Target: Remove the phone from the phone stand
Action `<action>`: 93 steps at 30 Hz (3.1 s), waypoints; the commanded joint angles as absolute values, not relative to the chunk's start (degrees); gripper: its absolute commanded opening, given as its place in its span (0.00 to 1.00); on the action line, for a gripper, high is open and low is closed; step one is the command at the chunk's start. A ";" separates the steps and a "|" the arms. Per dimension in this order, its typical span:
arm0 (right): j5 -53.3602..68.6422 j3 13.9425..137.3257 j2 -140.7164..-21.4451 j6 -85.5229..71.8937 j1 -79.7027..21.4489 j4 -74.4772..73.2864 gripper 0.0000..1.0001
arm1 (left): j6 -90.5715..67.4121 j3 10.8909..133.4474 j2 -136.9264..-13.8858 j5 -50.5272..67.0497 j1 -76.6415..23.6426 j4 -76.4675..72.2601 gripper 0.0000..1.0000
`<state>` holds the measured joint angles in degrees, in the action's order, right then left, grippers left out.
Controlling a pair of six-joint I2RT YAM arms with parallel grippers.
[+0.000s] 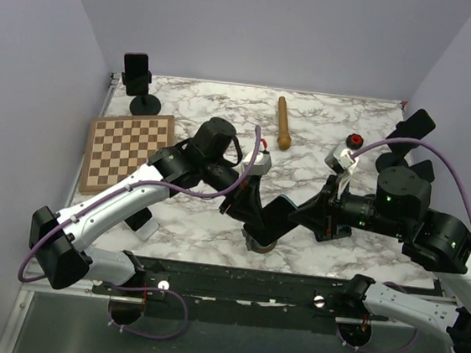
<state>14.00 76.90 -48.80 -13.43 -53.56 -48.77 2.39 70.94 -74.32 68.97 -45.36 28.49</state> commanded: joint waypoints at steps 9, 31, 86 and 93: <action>6.77 73.78 -48.17 -14.07 -53.70 -44.91 0.42 | 0.28 72.93 -73.22 55.79 -44.70 26.61 0.00; -20.94 64.85 -42.65 -29.84 -53.70 -47.16 1.00 | -23.27 66.77 -71.05 18.26 -34.44 23.31 0.00; -15.27 67.41 -36.97 -35.21 -53.75 -45.90 1.00 | -92.00 108.55 -141.21 13.18 -19.78 -10.73 0.00; -15.64 67.44 -36.98 -35.10 -53.71 -45.02 1.00 | -96.78 109.55 -144.09 10.47 -20.78 -12.89 0.08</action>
<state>-15.18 66.06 -37.08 -34.59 -53.52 -46.19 -91.15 106.72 -141.78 13.50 -20.12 -10.55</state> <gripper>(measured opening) 0.998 0.130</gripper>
